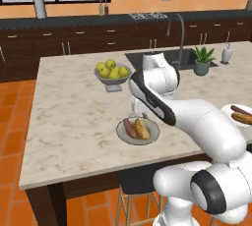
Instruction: Place one bun and one sausage from the bowl on each plate.
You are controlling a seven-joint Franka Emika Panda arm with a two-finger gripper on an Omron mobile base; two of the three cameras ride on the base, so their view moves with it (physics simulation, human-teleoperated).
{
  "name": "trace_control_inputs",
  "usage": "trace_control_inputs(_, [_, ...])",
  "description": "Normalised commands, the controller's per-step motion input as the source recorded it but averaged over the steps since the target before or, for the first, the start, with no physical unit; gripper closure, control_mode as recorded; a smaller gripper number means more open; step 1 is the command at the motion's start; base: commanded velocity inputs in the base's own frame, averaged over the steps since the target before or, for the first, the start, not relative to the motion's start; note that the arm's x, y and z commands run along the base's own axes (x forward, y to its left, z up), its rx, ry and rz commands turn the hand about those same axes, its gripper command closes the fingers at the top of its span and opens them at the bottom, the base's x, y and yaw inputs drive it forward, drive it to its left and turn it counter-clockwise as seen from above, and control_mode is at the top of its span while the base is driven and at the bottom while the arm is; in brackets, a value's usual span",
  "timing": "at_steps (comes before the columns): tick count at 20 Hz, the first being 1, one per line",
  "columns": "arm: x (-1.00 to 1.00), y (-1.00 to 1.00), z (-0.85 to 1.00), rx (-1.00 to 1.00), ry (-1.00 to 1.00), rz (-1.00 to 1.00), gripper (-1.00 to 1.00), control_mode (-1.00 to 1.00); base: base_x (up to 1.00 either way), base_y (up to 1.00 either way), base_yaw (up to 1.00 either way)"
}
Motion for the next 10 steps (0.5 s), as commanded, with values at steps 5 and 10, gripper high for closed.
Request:
trace_control_inputs(5, [-0.92,-0.21,0.85,0.07,0.02,0.0,-1.0,-1.0,0.0,0.0,0.0])
trace_control_inputs(10, [-1.0,-0.04,0.43,0.0,-0.22,0.02,-1.0,-1.0,0.0,0.0,0.0])
